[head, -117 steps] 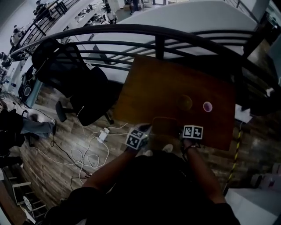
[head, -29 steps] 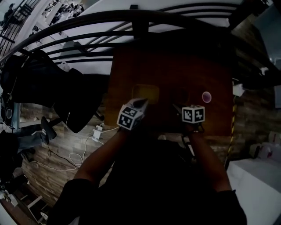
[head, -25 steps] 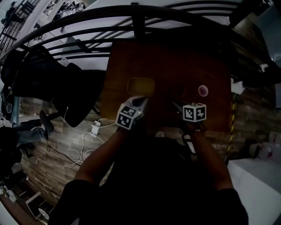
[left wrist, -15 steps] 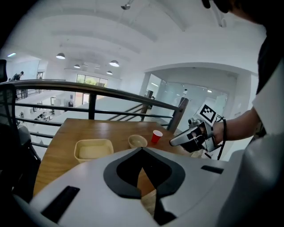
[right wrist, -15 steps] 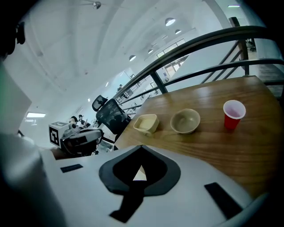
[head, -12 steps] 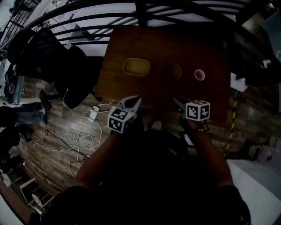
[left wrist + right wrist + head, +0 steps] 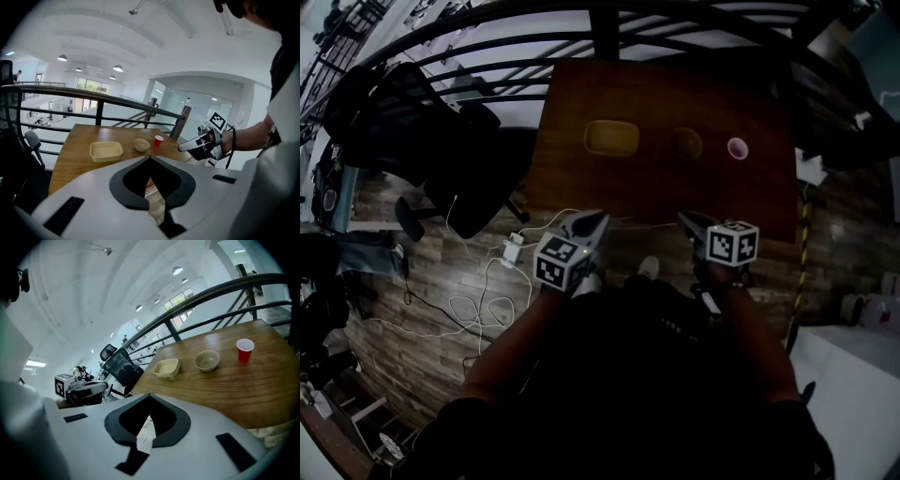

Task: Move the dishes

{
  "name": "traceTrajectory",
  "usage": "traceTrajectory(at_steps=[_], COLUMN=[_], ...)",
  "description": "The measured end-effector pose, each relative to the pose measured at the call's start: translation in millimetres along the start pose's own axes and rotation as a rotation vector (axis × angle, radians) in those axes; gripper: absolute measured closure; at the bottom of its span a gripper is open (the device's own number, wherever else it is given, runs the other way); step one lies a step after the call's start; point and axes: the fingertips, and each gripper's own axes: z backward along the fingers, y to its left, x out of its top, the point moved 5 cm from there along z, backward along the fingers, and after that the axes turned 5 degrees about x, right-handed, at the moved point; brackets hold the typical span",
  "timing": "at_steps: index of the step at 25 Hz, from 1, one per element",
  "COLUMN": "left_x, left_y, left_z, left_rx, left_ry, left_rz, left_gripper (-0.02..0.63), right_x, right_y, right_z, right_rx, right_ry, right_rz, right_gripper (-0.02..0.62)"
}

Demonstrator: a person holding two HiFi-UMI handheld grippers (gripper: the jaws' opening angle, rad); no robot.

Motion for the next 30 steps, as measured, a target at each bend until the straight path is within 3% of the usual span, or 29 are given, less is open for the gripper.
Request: traceTrajectory(at_steps=[7,17,22,30], left_x=[-19,-55,-55,-68], left_y=[4,-32,-61,-136], left_z=[53,84,90,101], left_rx=[-0.12,-0.246,-0.249,-0.181], left_ry=[-0.01,0.02,0.017,-0.012], left_rz=[-0.024,-0.017,-0.022,-0.027], left_gripper=[0.615,0.615,0.615,0.615], right_x=[-50,-116,-126,-162], right_y=[66,133,134,115], right_z=[-18,10,45,119], right_rx=[-0.037,-0.086,-0.083,-0.044], right_ry=[-0.08,-0.135,-0.134,-0.131], right_rz=[-0.035,-0.032,0.013,0.061], right_gripper=[0.584,0.584,0.584,0.584])
